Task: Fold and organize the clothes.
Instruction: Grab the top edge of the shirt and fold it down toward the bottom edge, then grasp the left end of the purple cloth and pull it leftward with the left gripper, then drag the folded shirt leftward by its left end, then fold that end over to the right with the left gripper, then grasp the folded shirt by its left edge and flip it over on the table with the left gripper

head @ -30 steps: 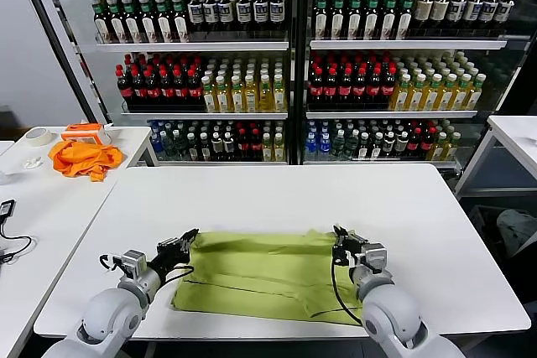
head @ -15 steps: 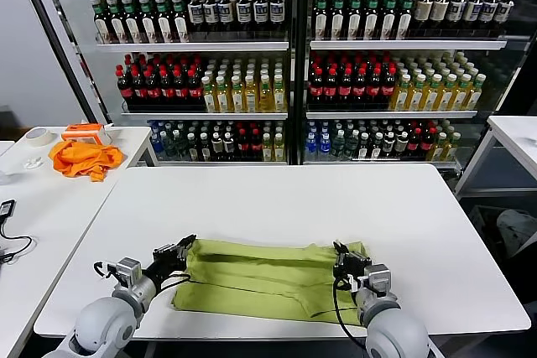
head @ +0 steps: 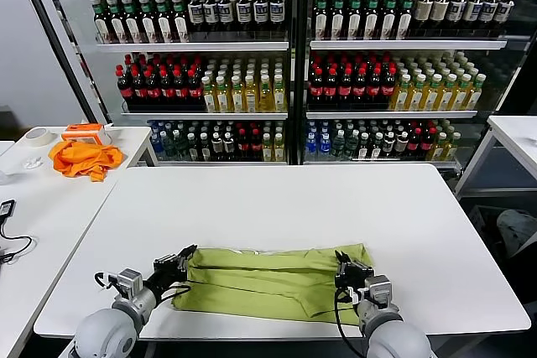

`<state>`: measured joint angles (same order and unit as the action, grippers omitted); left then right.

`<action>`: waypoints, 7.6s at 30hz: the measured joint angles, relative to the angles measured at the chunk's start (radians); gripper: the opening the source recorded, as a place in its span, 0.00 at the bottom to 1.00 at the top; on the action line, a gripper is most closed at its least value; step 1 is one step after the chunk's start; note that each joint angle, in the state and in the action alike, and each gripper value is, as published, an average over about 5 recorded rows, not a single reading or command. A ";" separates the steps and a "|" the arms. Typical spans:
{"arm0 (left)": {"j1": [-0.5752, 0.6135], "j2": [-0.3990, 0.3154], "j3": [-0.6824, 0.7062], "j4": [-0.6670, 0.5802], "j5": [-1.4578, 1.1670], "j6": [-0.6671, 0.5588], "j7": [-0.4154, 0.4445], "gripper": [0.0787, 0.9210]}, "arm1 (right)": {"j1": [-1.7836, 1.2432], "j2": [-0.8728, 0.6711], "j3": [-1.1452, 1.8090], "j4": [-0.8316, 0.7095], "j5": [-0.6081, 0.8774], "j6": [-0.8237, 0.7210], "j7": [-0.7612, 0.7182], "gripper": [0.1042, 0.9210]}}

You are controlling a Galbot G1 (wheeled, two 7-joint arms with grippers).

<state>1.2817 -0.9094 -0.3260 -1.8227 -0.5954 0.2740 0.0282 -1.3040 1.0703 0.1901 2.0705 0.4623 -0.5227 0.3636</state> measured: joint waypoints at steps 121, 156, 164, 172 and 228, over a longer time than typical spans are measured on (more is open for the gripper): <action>-0.001 -0.294 0.114 -0.300 0.147 0.298 -0.377 0.03 | -0.155 0.013 0.176 0.120 -0.141 -0.014 -0.084 0.88; 0.006 -0.318 -0.005 -0.270 0.072 0.262 -0.323 0.78 | -0.148 0.021 0.171 0.132 -0.146 -0.009 -0.092 0.88; 0.081 -0.297 -0.111 -0.217 0.177 0.259 -0.280 0.88 | -0.166 0.009 0.179 0.154 -0.150 -0.004 -0.095 0.88; 0.104 -0.323 -0.138 -0.169 0.232 0.245 -0.250 0.88 | -0.194 0.013 0.193 0.161 -0.154 0.007 -0.099 0.88; 0.191 -0.014 -0.521 -0.290 0.035 0.277 -0.183 0.04 | -0.111 0.010 0.152 0.084 -0.162 0.015 -0.110 0.88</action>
<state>1.4724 -0.9234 -0.8465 -2.1128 -0.5607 0.5512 -0.1551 -1.4149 1.0800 0.3420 2.1542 0.3004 -0.5076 0.2541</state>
